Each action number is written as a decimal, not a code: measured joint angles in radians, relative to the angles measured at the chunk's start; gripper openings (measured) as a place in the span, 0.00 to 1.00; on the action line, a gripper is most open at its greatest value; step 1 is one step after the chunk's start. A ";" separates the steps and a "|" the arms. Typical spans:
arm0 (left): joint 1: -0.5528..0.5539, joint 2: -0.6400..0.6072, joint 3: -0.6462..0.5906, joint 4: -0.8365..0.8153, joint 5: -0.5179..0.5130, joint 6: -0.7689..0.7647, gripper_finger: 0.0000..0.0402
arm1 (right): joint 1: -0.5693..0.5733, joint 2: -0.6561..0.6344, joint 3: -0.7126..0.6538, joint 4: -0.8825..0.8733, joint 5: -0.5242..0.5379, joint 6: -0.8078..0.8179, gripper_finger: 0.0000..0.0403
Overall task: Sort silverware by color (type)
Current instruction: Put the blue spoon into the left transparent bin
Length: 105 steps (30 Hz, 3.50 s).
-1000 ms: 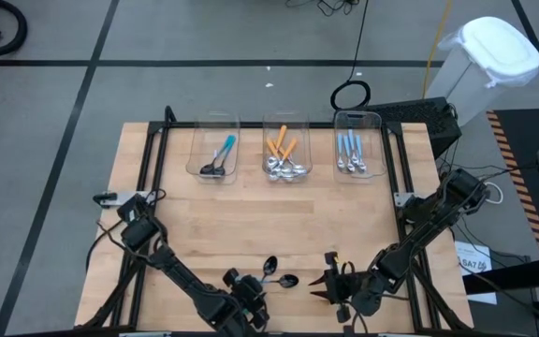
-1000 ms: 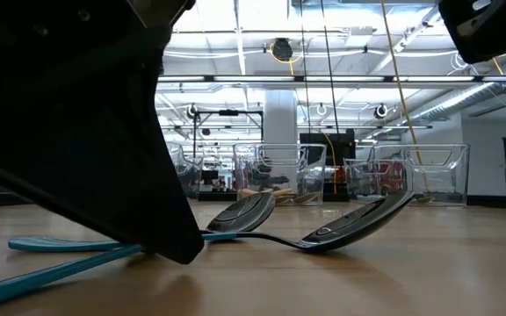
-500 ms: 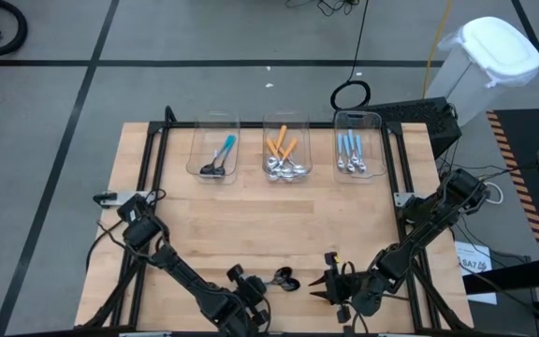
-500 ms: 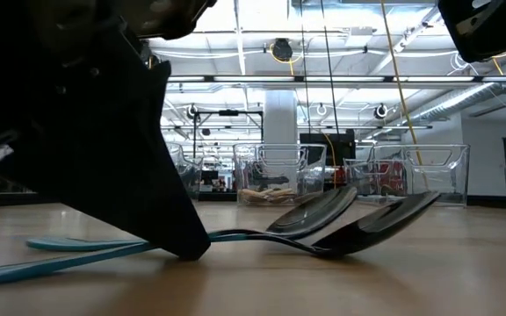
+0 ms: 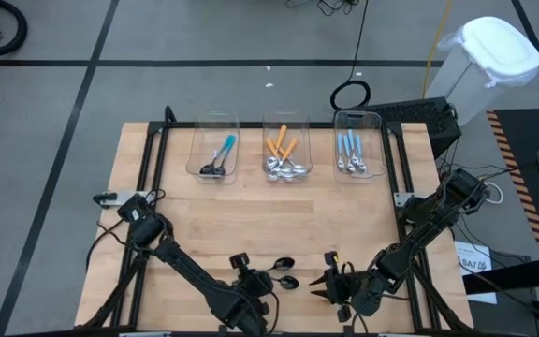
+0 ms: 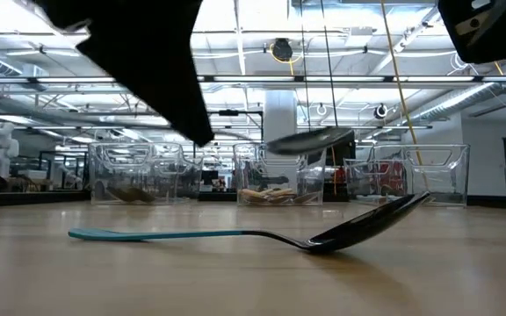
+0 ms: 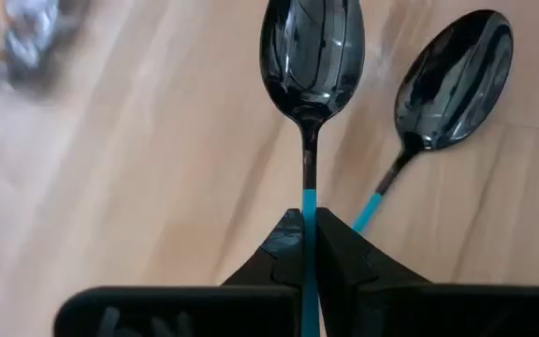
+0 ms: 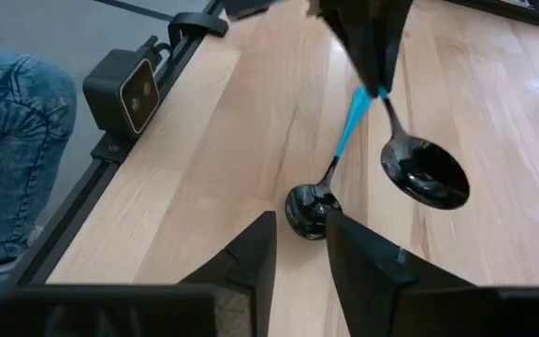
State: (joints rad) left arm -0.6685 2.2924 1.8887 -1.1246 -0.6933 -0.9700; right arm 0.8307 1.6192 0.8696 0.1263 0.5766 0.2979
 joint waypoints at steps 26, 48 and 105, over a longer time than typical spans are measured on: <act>0.062 -0.018 0.260 -0.445 0.072 0.580 0.02 | -0.040 -0.008 0.000 -0.143 0.155 -0.325 0.23; 0.193 -0.201 0.258 -0.447 0.290 1.311 0.02 | -0.061 -0.090 0.000 -0.284 0.072 -0.245 0.23; 1.001 -0.658 -0.188 -0.447 0.175 2.095 0.02 | -0.155 -0.287 0.000 -0.526 0.053 -0.337 0.23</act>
State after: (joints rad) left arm 0.3329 1.6343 1.7008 -1.5718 -0.5187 1.1254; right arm 0.6759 1.3323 0.8696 -0.3998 0.6296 -0.0390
